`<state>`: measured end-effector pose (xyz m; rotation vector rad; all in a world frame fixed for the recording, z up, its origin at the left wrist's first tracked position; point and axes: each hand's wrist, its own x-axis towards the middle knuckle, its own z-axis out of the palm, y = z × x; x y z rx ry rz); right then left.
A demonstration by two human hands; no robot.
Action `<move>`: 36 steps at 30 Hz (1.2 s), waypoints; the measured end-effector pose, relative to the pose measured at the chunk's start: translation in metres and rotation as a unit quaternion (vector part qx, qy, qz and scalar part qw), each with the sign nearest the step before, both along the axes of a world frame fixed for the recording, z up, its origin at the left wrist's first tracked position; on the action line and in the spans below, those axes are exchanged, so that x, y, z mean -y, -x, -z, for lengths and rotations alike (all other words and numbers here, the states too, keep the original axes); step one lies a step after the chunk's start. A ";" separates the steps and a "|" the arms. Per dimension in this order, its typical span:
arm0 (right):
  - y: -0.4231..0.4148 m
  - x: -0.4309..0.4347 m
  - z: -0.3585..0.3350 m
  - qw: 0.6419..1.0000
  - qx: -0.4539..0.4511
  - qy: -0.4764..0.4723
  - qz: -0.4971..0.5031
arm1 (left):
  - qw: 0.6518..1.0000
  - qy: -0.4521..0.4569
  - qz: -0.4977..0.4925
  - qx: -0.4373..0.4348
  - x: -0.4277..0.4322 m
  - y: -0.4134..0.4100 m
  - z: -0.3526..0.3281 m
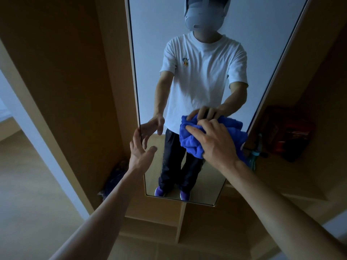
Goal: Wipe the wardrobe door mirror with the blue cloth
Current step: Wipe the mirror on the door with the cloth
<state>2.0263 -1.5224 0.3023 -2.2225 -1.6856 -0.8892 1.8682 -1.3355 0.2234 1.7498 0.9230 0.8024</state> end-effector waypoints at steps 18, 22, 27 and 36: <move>-0.015 0.031 -0.025 0.999 -0.013 -0.037 0.015 | 1.000 0.012 0.007 -0.011 0.007 0.001 0.001; -0.025 0.039 -0.048 0.997 0.014 -0.072 0.017 | 1.000 0.009 -0.011 -0.011 0.012 -0.002 0.001; -0.029 0.042 -0.029 0.995 0.046 -0.089 0.008 | 0.999 -0.003 -0.031 -0.019 0.017 -0.004 0.002; -0.035 0.053 0.061 0.999 0.026 0.013 -0.022 | 1.000 -0.024 -0.014 -0.013 0.013 -0.003 0.009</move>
